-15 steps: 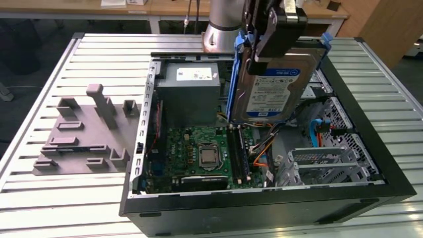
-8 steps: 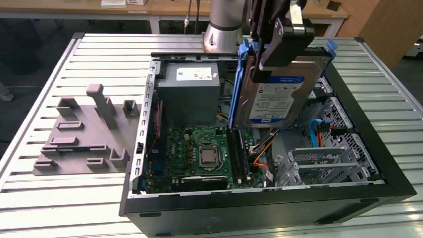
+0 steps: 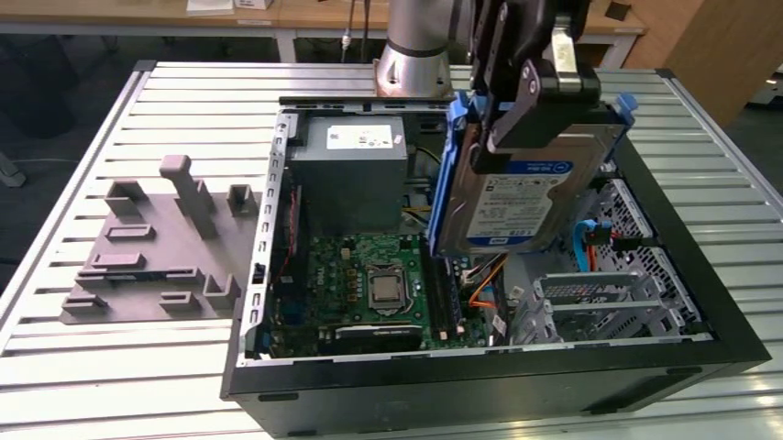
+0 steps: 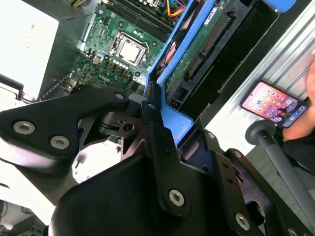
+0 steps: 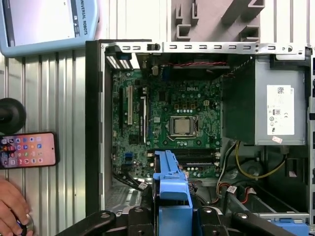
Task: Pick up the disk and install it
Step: 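Insert the disk into the insertion slot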
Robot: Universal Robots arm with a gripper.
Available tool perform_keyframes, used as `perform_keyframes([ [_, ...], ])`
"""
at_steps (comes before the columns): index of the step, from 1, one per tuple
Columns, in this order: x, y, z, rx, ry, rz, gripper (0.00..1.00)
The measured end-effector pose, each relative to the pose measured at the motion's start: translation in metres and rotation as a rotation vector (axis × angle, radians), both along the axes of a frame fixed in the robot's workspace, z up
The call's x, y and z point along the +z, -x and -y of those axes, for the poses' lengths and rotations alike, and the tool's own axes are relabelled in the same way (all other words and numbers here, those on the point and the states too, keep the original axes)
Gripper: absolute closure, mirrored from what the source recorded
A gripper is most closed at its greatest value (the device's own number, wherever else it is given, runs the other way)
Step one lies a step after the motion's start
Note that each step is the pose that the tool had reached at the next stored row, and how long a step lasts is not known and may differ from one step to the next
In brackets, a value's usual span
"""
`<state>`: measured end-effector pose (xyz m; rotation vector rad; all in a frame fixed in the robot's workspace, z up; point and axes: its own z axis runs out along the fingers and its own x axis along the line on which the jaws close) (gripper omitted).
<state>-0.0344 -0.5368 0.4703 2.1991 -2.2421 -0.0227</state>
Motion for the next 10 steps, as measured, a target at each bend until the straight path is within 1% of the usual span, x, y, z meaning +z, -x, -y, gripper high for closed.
perform_keyframes([
  [3,-0.0003,-0.0023,0.0043,0.0,0.0001,0.0,0.64],
  [8,-0.0007,-0.003,0.0124,-0.001,0.0,0.0,0.64],
  [10,-0.0007,-0.0034,0.0138,-0.001,0.0001,0.0,0.64],
])
